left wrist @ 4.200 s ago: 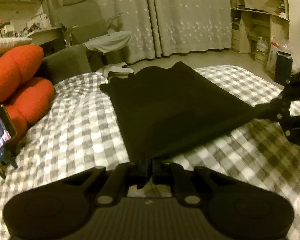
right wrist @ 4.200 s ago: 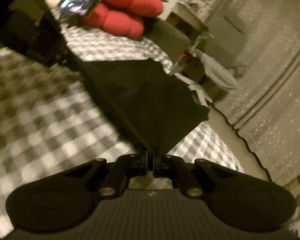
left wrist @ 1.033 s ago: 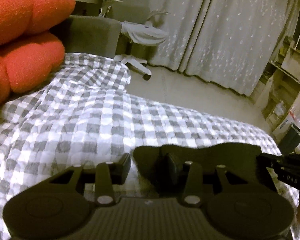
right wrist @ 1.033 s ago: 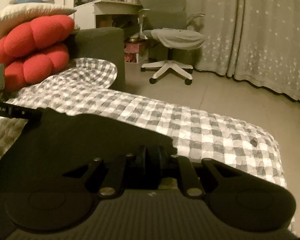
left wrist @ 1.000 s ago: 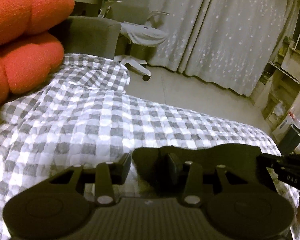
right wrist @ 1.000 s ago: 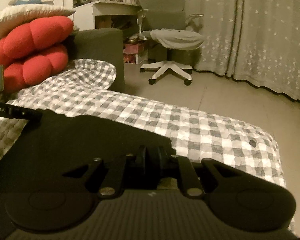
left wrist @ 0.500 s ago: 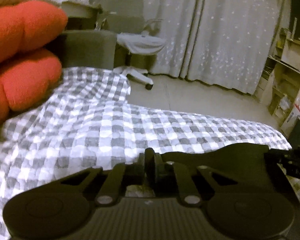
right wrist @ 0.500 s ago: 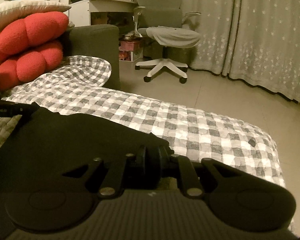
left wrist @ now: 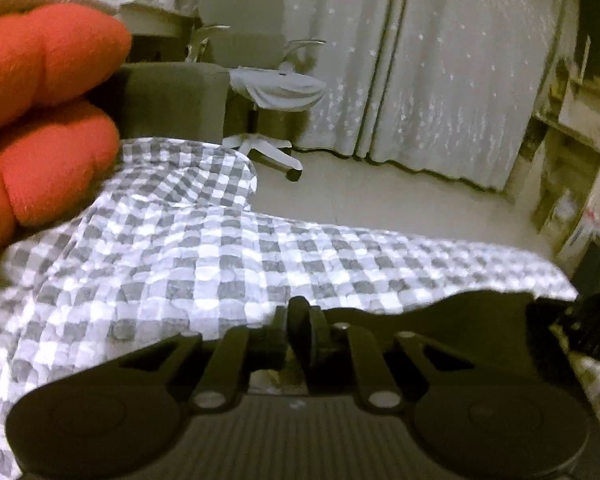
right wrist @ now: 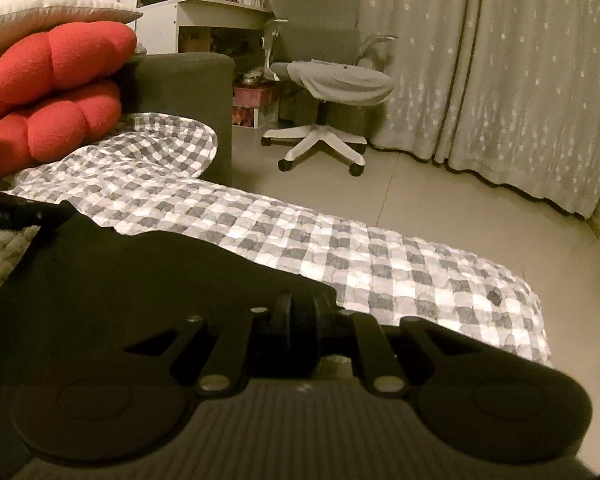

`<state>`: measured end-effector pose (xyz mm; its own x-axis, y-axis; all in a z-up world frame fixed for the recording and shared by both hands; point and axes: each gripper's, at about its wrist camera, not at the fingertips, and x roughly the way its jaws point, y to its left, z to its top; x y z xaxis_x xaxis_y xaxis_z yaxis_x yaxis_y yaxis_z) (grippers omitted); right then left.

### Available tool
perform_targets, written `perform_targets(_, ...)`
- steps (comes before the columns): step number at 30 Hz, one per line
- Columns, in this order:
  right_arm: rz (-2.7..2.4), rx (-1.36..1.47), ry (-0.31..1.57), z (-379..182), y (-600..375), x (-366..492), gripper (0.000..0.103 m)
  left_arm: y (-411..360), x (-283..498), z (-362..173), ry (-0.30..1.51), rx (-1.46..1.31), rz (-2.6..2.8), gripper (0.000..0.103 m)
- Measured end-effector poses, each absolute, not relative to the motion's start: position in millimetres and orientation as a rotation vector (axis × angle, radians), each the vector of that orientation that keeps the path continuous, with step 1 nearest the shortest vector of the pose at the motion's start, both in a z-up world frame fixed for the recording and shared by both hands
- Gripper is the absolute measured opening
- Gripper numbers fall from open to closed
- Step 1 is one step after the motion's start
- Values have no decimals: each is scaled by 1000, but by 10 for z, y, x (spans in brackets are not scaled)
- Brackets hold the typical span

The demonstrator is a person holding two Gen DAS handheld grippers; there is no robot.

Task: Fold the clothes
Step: 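Press the folded black garment flat with both grippers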

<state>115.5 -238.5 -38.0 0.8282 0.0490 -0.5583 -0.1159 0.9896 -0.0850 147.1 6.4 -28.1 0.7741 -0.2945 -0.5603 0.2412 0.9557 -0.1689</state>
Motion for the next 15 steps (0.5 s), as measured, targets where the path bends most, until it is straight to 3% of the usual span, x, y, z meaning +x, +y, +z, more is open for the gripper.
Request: perform_targets(15, 226, -192, 586, -428, -2035, 1039, 18, 78, 1399, -134, 613, -108, -265, 30)
